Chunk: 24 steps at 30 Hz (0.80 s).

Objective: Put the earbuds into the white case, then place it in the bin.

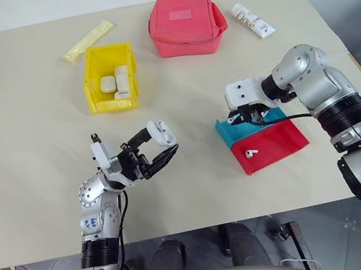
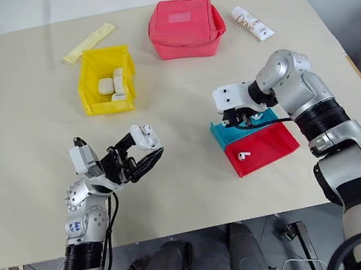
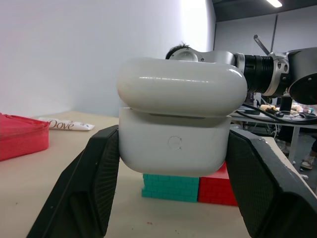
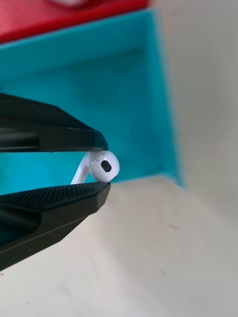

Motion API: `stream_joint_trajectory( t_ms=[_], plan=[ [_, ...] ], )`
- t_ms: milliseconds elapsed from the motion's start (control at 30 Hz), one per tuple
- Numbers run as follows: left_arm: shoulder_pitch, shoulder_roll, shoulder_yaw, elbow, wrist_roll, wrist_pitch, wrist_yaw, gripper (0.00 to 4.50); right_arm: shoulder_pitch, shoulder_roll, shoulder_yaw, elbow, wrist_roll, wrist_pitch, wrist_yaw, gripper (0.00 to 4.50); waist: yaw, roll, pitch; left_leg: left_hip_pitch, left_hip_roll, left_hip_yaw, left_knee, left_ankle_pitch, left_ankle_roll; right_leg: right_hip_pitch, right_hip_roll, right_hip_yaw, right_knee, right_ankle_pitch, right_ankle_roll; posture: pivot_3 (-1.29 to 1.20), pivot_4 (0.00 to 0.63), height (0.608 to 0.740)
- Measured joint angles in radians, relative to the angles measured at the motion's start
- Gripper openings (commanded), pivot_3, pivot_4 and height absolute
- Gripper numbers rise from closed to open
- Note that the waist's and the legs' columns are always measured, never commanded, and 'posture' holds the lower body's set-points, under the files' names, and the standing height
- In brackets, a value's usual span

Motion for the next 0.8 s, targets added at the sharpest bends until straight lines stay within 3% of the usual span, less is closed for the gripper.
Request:
stream_joint_trajectory(
  t_ms=[100, 267, 400, 600, 800],
  plan=[
    [-0.03, -0.002, -0.006, 0.035, 0.0, -0.001, -0.017, 2.81, 0.04, -0.013, -0.066, -0.112, 0.067, 0.129, 0.009, 0.5, 0.003, 0.0, 0.0, 0.0, 0.0, -0.001, 0.0, 0.0, 0.0, 0.0, 0.0, 0.0, 0.0, 0.0, 0.0, 0.0, 0.15, 0.74],
    [-0.105, -0.004, -0.016, 0.145, 0.0, -0.003, -0.087, 2.81, 0.206, -0.06, -0.254, -0.44, 0.28, 0.527, -0.007, 0.5, 0.008, 0.0, 0.0, -0.003, -0.001, -0.003, 0.002, 0.0, 0.0, 0.0, -0.001, -0.003, 0.0, 0.0, -0.001, 0.0, 0.15, 0.74],
    [-0.185, -0.007, -0.025, 0.233, 0.0, -0.019, -0.152, 2.81, 0.294, -0.031, -0.413, -0.709, 0.475, 0.884, -0.106, 0.5, 0.005, 0.001, 0.0, -0.002, 0.0, -0.003, 0.002, 0.0, 0.0, 0.0, -0.001, -0.002, 0.0, 0.0, -0.001, 0.0, 0.15, 0.74],
    [-0.3, -0.03, -0.05, 0.389, 0.01, -0.059, -0.26, 2.81, 0.326, 0.203, -0.677, -1.02, 0.689, 1.386, -0.343, 0.5, 0.004, 0.001, -0.001, -0.002, 0.001, -0.003, 0.001, 0.0, -0.001, -0.001, -0.001, -0.003, 0.0, 0.0, -0.001, 0.0, 0.15, 0.74],
    [-0.38, -0.053, -0.052, 0.53, 0.038, -0.11, -0.344, 2.81, 0.426, 0.337, -0.812, -1.121, 0.883, 1.499, -0.582, 0.5, 0.006, 0.0, -0.001, -0.003, -0.004, -0.004, 0.001, 0.001, 0.001, -0.001, -0.003, -0.002, 0.001, 0.001, 0.0, 0.0, 0.15, 0.74]
  ],
)
